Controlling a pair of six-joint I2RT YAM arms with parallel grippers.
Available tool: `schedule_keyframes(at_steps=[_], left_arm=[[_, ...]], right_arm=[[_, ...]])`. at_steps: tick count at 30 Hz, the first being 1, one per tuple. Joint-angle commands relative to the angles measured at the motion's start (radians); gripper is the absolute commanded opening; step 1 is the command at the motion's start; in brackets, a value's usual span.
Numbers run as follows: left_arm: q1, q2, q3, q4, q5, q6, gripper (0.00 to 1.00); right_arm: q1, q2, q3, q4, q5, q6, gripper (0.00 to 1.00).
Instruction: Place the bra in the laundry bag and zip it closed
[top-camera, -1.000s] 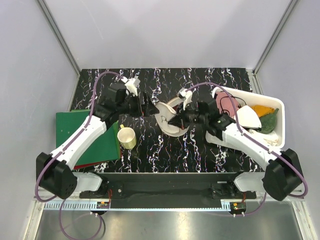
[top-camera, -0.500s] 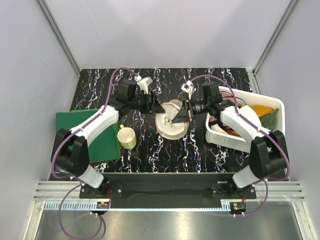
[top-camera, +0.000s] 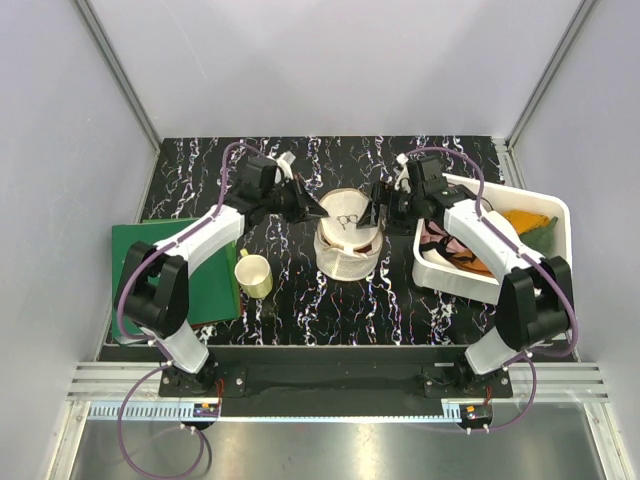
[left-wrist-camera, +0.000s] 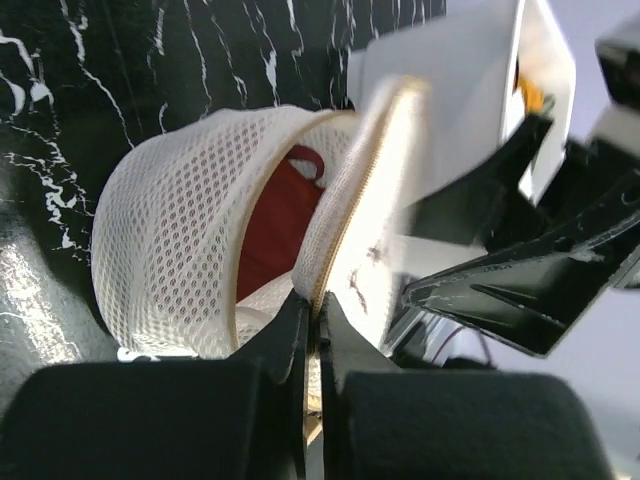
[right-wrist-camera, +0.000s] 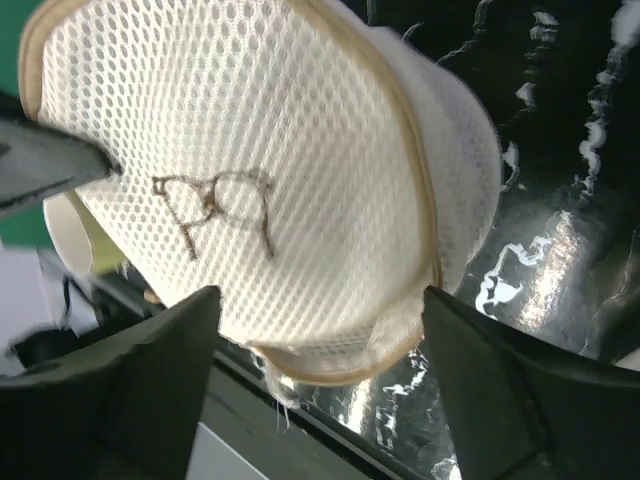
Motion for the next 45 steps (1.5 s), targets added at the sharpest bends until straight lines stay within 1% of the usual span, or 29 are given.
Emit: schedule_keyframes(at_steps=[1,5,6,8,11,12,13,14,16,17,19,20,23,28,29,30,31,32,33,34,35,36,37,38,39,40,42,44,45], left_arm=[[0.003,-0.064,-0.047,0.115,-0.144,-0.167,0.0],[0.001,-0.103,-0.141,0.208,-0.171,-0.262,0.0],[-0.002,-0.103,-0.155,0.227,-0.169,-0.274,0.0],[-0.005,-0.092,-0.178,0.259,-0.16,-0.288,0.0],[-0.005,-0.068,-0.167,0.264,-0.11,-0.287,0.0],[-0.005,-0.065,-0.164,0.269,-0.099,-0.279,0.0],[-0.005,-0.06,-0.152,0.264,-0.079,-0.271,0.0],[-0.005,-0.059,-0.144,0.241,-0.074,-0.248,0.0],[0.0,-0.046,-0.111,0.217,-0.038,-0.221,0.0],[0.001,-0.033,-0.098,0.188,-0.024,-0.198,0.0],[0.011,-0.017,-0.065,0.157,0.02,-0.161,0.0],[0.014,0.0,-0.054,0.128,0.036,-0.149,0.0],[0.023,0.02,-0.018,0.08,0.073,-0.109,0.0],[0.031,0.064,0.04,0.029,0.13,-0.067,0.0],[0.031,0.069,0.047,0.028,0.14,-0.064,0.04],[0.031,0.07,0.052,0.026,0.147,-0.058,0.11],[0.029,0.061,0.055,0.006,0.141,-0.031,0.17],[0.029,0.051,0.057,-0.013,0.125,-0.012,0.3],[0.029,0.041,0.063,-0.033,0.084,0.009,0.35],[0.029,0.017,0.066,-0.078,0.062,0.058,0.41],[0.029,0.001,0.071,-0.099,0.042,0.08,0.48],[0.028,-0.012,0.08,-0.128,-0.012,0.107,0.56],[0.023,-0.058,0.081,-0.183,-0.052,0.167,0.6],[0.017,-0.086,0.077,-0.21,-0.101,0.198,0.62],[0.009,-0.116,0.058,-0.23,-0.199,0.23,0.65],[-0.017,-0.171,0.046,-0.262,-0.244,0.284,0.65],[-0.069,-0.222,-0.006,-0.274,-0.341,0.312,0.64],[-0.112,-0.276,-0.035,-0.274,-0.39,0.333,0.54],[-0.159,-0.293,-0.064,-0.273,-0.445,0.339,0.51]], right_arm=[[0.003,-0.141,0.023,-0.068,0.278,0.19,0.93],[0.043,-0.174,-0.009,-0.037,0.226,0.331,0.95],[0.082,-0.178,-0.032,-0.005,0.235,0.374,0.95],[0.125,-0.178,-0.05,0.047,0.24,0.376,0.9],[0.171,-0.149,-0.034,0.086,0.154,0.206,0.88],[0.19,-0.151,-0.043,0.09,0.184,0.074,0.87],[0.191,-0.172,-0.061,0.093,0.218,0.019,0.86],[0.191,-0.183,-0.082,0.127,0.211,-0.094,0.85],[0.191,-0.216,-0.153,0.176,0.186,-0.182,0.83],[0.191,-0.229,-0.188,0.252,0.162,-0.254,0.82],[0.191,-0.255,-0.248,0.282,0.169,-0.312,0.8],[0.193,-0.265,-0.294,0.34,0.168,-0.352,0.78],[0.193,-0.279,-0.348,0.424,0.139,-0.421,0.76],[0.198,-0.256,-0.371,0.506,0.062,-0.422,0.73],[0.198,-0.253,-0.377,0.521,0.059,-0.403,0.71],[0.198,-0.249,-0.374,0.562,0.056,-0.396,0.68],[0.199,-0.235,-0.368,0.567,0.05,-0.388,0.53],[0.198,-0.224,-0.354,0.567,0.039,-0.368,0.46],[0.198,-0.217,-0.35,0.567,0.039,-0.353,0.4],[0.198,-0.201,-0.346,0.567,0.04,-0.339,0.28],[0.198,-0.195,-0.343,0.567,0.043,-0.308,0.21],[0.198,-0.189,-0.343,0.569,0.042,-0.296,0.11],[0.199,-0.189,-0.343,0.569,0.046,-0.282,0.02],[0.198,-0.192,-0.351,0.569,0.057,-0.256,0.0],[0.196,-0.197,-0.359,0.572,0.054,-0.25,0.0],[0.198,-0.213,-0.368,0.578,0.057,-0.239,0.0],[0.198,-0.224,-0.386,0.575,0.082,-0.234,0.0],[0.195,-0.232,-0.392,0.572,0.082,-0.231,0.0],[0.196,-0.229,-0.391,0.569,0.077,-0.231,0.0]])
